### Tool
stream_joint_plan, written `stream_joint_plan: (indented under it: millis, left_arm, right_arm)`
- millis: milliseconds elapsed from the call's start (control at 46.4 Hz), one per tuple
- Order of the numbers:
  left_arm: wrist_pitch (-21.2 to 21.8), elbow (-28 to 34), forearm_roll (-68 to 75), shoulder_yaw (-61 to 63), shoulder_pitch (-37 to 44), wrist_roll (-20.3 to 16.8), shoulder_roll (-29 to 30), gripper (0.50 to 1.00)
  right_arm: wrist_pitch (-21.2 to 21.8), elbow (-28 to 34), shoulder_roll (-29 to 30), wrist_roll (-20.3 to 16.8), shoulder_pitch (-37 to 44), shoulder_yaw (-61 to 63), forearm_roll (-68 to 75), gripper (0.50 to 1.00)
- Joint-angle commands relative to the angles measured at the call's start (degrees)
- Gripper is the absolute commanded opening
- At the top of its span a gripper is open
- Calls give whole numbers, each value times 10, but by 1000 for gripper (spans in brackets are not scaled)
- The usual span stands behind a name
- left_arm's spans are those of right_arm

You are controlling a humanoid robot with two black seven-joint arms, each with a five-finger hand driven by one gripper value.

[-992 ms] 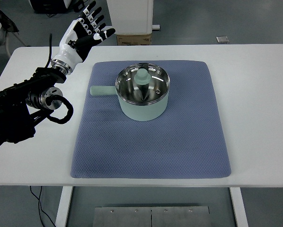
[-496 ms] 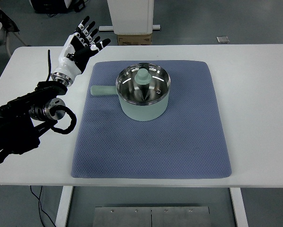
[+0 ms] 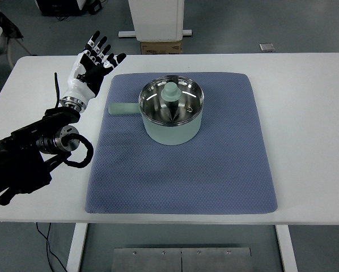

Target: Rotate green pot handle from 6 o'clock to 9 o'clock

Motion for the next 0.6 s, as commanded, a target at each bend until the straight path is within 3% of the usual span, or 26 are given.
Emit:
stream_joint_plan:
  millis: [0, 582]
  left_arm:
    - [-1, 7, 0, -4, 8, 0, -5, 1000]
    - [-1, 30, 0, -33, 37, 0, -32, 1000]
  right_arm:
    - [0, 0, 0, 0, -1, 0, 0, 1000]
    - [0, -1, 0, 0, 0, -1, -1, 1000]
